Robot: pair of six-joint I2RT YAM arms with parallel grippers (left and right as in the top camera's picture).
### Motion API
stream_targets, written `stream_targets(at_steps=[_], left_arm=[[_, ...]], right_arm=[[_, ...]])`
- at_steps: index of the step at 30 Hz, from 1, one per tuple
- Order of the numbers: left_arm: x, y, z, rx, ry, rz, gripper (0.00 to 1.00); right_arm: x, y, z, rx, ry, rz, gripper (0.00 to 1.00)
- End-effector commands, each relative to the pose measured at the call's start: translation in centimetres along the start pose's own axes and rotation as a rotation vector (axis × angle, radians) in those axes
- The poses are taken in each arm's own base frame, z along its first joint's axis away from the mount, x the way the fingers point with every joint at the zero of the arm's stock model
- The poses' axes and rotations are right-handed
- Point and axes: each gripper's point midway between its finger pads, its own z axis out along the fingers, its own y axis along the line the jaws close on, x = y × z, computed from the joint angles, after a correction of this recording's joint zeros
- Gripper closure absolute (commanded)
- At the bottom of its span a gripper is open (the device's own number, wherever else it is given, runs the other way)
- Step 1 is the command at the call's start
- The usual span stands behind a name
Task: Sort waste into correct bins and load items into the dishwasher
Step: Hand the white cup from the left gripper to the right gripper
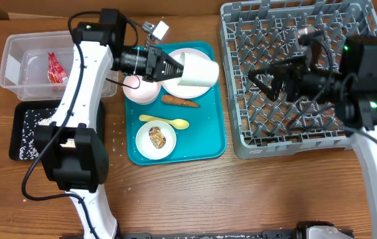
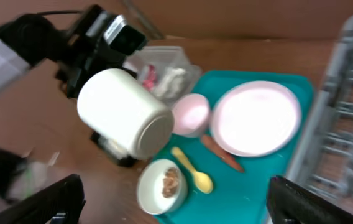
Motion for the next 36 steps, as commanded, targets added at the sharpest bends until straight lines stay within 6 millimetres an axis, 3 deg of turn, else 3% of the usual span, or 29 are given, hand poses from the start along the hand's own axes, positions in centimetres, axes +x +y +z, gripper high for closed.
stream_targets(at_steps=[1, 8, 17, 33, 36], left_arm=[[-0.4, -4.8, 1.5, 0.247, -0.02, 0.088, 0.96], [0.0, -5.7, 2.9, 0.28, 0.009, 0.114, 0.96], [0.1, -6.1, 3.2, 0.295, 0.02, 0.071, 0.96], [0.8, -6.7, 4.5, 0.307, 0.057, 0.051, 0.96], [0.8, -6.7, 4.5, 0.307, 0.057, 0.055, 0.79]], right_arm=[[0.4, 3.3, 1.7, -0.262, 0.034, -0.022, 0.09], [0.5, 5.2, 3.6, -0.338, 0.052, -0.067, 0.12], [0.1, 6.2, 4.0, -0.361, 0.038, -0.103, 0.13], [0.0, 6.2, 4.0, -0.363, 0.036, -0.107, 0.49], [0.0, 6.2, 4.0, -0.363, 0.036, -0.107, 0.53]])
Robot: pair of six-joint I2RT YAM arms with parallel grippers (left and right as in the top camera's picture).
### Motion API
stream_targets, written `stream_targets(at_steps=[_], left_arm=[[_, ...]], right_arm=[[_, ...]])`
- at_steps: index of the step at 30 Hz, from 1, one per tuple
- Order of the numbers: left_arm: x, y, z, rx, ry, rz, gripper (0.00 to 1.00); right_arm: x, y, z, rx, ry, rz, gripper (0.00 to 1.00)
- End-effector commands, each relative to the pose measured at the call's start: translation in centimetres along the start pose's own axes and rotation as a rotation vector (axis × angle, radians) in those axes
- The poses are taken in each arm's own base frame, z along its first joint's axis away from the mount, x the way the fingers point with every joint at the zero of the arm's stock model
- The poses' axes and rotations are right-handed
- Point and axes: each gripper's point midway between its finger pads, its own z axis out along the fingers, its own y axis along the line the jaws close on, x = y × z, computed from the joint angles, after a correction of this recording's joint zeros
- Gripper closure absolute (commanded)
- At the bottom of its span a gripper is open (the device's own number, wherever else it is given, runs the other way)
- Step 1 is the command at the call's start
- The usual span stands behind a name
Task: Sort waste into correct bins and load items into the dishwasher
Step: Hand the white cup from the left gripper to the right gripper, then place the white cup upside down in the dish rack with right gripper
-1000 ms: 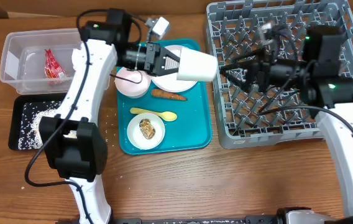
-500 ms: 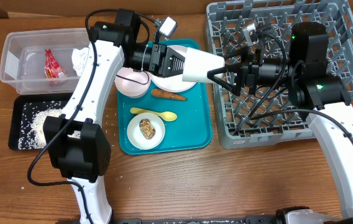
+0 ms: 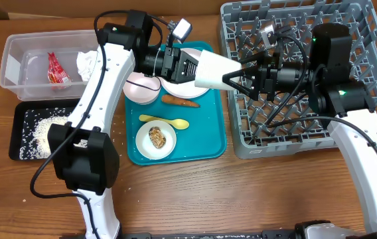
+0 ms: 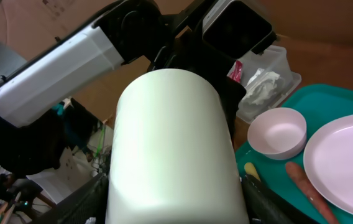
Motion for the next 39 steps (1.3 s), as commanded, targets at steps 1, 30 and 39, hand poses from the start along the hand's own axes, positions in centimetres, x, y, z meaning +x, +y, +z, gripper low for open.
stream_targets(at_steps=[1, 30, 39], left_arm=[[0.0, -0.6, 0.7, 0.03, 0.011, 0.008, 0.73], [0.9, 11.3, -5.3, -0.719, 0.079, -0.06, 0.5], [1.4, 16.4, -13.2, -1.279, 0.055, -0.162, 0.49]], right_arm=[[-0.1, 0.4, 0.1, -0.006, -0.001, -0.018, 0.54], [2.2, -8.0, -14.1, 0.803, -0.111, 0.374, 0.58], [7.1, -7.1, -13.1, 1.104, 0.117, 0.475, 0.61]])
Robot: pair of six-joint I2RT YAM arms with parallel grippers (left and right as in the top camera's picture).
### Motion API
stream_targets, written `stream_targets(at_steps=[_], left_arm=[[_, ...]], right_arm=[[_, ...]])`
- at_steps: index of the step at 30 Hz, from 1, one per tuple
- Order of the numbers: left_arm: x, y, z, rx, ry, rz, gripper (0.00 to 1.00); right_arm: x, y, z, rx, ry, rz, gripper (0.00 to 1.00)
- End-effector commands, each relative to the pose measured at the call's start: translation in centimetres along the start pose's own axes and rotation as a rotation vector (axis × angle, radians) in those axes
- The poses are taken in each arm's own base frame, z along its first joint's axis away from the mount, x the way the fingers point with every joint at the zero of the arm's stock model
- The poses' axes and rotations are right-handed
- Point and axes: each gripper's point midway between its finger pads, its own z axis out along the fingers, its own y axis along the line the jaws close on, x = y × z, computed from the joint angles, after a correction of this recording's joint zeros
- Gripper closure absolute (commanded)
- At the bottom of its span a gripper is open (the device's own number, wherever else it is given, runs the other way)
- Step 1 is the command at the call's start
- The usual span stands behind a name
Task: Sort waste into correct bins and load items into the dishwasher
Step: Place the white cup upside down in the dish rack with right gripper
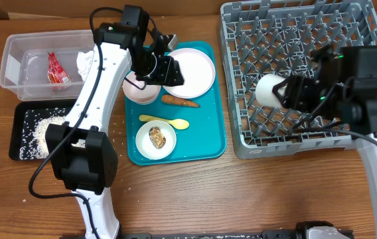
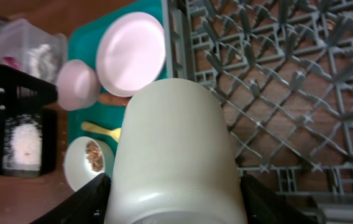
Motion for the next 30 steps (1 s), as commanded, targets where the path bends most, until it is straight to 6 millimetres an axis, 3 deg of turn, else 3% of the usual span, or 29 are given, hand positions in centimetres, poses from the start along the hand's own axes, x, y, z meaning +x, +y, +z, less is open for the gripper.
stream_targets(at_steps=[1, 7, 11, 17, 19, 21, 23, 27, 30], left_arm=[[-0.1, 5.1, -0.9, -0.307, -0.007, -0.06, 0.49], [-0.1, 5.8, -1.1, -0.351, -0.008, -0.059, 0.48], [-0.1, 5.8, -1.1, -0.351, -0.007, -0.059, 0.48], [-0.1, 5.8, -1.1, -0.351, -0.007, -0.059, 0.49], [0.0, 5.8, -1.1, -0.351, -0.006, -0.06, 0.48], [0.0, 5.8, -1.1, -0.351, -0.004, -0.06, 0.5], [0.0, 5.8, -1.1, -0.351, -0.004, -0.06, 0.5], [-0.4, 5.5, -1.8, -0.351, -0.016, -0.052, 0.49], [-0.9, 3.8, -4.4, -0.35, -0.034, -0.044, 0.48]], right_arm=[[1.0, -1.1, 0.2, 0.225, 0.013, 0.005, 0.64], [3.7, -1.6, 3.8, 0.337, 0.171, -0.02, 0.67], [5.4, -2.9, 6.1, 0.424, 0.288, -0.005, 0.62], [6.7, -4.2, 8.9, 0.473, 0.396, 0.006, 0.6], [6.9, -4.4, 9.5, 0.478, 0.413, 0.004, 0.51], [7.0, -4.4, 9.9, 0.471, 0.424, 0.004, 0.34], [7.0, -4.2, 10.1, 0.457, 0.424, 0.004, 0.27], [6.4, -3.6, 10.1, 0.433, 0.403, 0.004, 0.2], [4.8, -2.2, 9.2, 0.395, 0.367, -0.003, 0.19]])
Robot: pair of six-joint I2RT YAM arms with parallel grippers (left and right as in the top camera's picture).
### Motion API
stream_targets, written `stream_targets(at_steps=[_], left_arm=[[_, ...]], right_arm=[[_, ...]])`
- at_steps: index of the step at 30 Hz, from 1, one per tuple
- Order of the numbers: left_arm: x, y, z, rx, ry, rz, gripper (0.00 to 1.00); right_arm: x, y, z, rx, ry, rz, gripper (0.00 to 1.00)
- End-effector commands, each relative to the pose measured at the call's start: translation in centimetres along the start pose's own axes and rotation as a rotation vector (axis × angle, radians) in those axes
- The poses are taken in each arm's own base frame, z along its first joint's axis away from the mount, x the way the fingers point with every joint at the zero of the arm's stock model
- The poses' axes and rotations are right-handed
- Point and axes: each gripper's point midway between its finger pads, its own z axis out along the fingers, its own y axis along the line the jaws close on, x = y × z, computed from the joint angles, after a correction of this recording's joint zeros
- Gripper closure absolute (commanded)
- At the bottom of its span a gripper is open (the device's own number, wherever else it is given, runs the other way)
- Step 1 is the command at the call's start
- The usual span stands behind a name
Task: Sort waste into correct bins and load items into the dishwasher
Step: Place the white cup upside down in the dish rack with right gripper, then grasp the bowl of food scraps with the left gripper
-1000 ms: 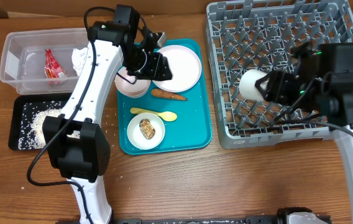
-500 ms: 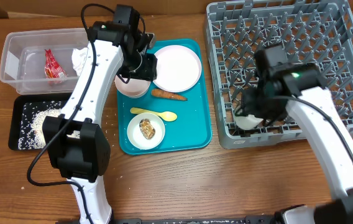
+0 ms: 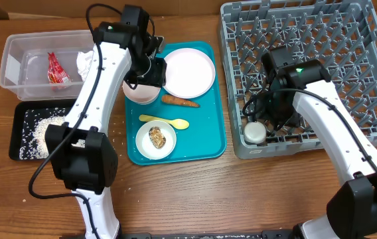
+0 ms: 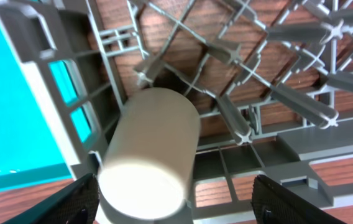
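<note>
A white cup (image 3: 255,131) lies in the front-left corner of the grey dish rack (image 3: 295,149). In the right wrist view the cup (image 4: 148,162) rests among the rack's tines (image 4: 276,99). My right gripper (image 4: 175,208) is open, its fingers wide apart on either side of the cup. From above, the right gripper (image 3: 260,121) hangs just over the cup. My left gripper (image 3: 147,74) points down at the pink bowl (image 3: 139,91) on the teal tray (image 3: 212,143). Its jaws are hidden by its own body.
The tray also holds a white plate (image 3: 188,72), a carrot piece (image 3: 179,101), a yellow spoon (image 3: 164,121) and a small bowl of food scraps (image 3: 156,138). At the far left, a clear bin (image 3: 16,50) holds a red wrapper and tissue. A black tray (image 3: 22,126) holds rice.
The cup was held in my right gripper above the rack's left side. It now lies in the rack's front-left corner, and the gripper is open. My left gripper has shifted left over the pink bowl.
First my left gripper held the cup over the tray while the right hung open over the rack. Then both grippers met at the cup between tray and rack. After that the right alone held it over the rack. Now it lies in the rack, released.
</note>
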Motion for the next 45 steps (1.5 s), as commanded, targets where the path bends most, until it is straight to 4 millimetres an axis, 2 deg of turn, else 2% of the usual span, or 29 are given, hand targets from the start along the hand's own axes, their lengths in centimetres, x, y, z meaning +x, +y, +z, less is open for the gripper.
stream_targets(at_steps=[1, 2, 5, 8, 10, 13, 16, 18, 20, 23, 25, 30, 34, 37, 38, 39, 41, 45], left_arm=[[-1.5, -0.9, -4.2, 0.0, -0.072, 0.004, 0.48], [-1.2, -1.7, -6.4, 0.001, -0.077, 0.012, 0.47], [0.5, -2.8, -9.0, -0.017, -0.044, 0.031, 0.44], [2.6, -3.5, -9.9, -0.049, 0.008, 0.044, 0.43], [3.6, -4.8, -10.0, -0.032, 0.024, 0.053, 0.41], [5.5, -6.4, -9.7, -0.042, 0.064, 0.076, 0.41], [8.3, -6.8, -8.4, -0.123, 0.139, 0.062, 0.41], [9.9, -6.8, -6.8, -0.193, 0.184, 0.048, 0.41], [11.3, -7.2, -3.7, -0.236, 0.223, 0.049, 0.45], [12.1, -7.3, -0.4, -0.252, 0.237, 0.059, 0.51], [12.7, -6.3, 2.8, -0.287, 0.229, 0.032, 0.55], [12.8, -5.3, 6.6, -0.291, 0.181, 0.017, 0.59], [13.1, -5.3, 8.7, -0.265, 0.158, 0.019, 0.61], [13.8, -5.4, 10.1, -0.24, 0.164, 0.024, 0.67], [14.1, -5.2, 10.4, -0.241, 0.166, 0.023, 0.71], [14.6, -4.9, 10.8, -0.244, 0.173, 0.022, 0.81], [14.7, -4.6, 10.9, -0.253, 0.176, 0.02, 0.94], [13.8, -4.8, 9.9, -0.231, 0.166, 0.001, 0.96]], right_arm=[[-2.0, 1.3, -3.2, -0.061, -0.088, -0.009, 0.18], [-2.7, 1.8, -5.0, -0.086, -0.129, -0.023, 0.16], [-3.6, 2.1, -8.2, -0.118, -0.207, -0.032, 0.12], [-4.2, 1.8, -10.8, -0.141, -0.273, -0.026, 0.08], [-4.5, 1.2, -12.0, -0.148, -0.307, -0.02, 0.07], [-4.7, -0.1, -12.5, -0.143, -0.322, 0.008, 0.07], [-4.6, -1.5, -12.4, -0.128, -0.307, 0.043, 0.06], [-4.7, -2.2, -12.3, -0.122, -0.304, 0.059, 0.06], [-4.9, -2.6, -12.3, -0.12, -0.308, 0.071, 0.05], [-4.9, -2.6, -12.3, -0.12, -0.307, 0.072, 0.05], [-4.9, -2.6, -12.2, -0.118, -0.305, 0.064, 0.05], [-4.7, -2.6, -11.9, -0.112, -0.295, 0.049, 0.04], [-4.7, -2.6, -11.9, -0.112, -0.293, 0.05, 0.04], [-4.7, -2.6, -11.9, -0.112, -0.294, 0.05, 0.04], [-4.7, -2.6, -11.9, -0.112, -0.294, 0.05, 0.04], [-4.7, -2.6, -11.9, -0.112, -0.293, 0.049, 0.04], [-4.7, -2.6, -11.9, -0.112, -0.293, 0.05, 0.04], [-4.7, -2.6, -11.9, -0.112, -0.294, 0.05, 0.04]])
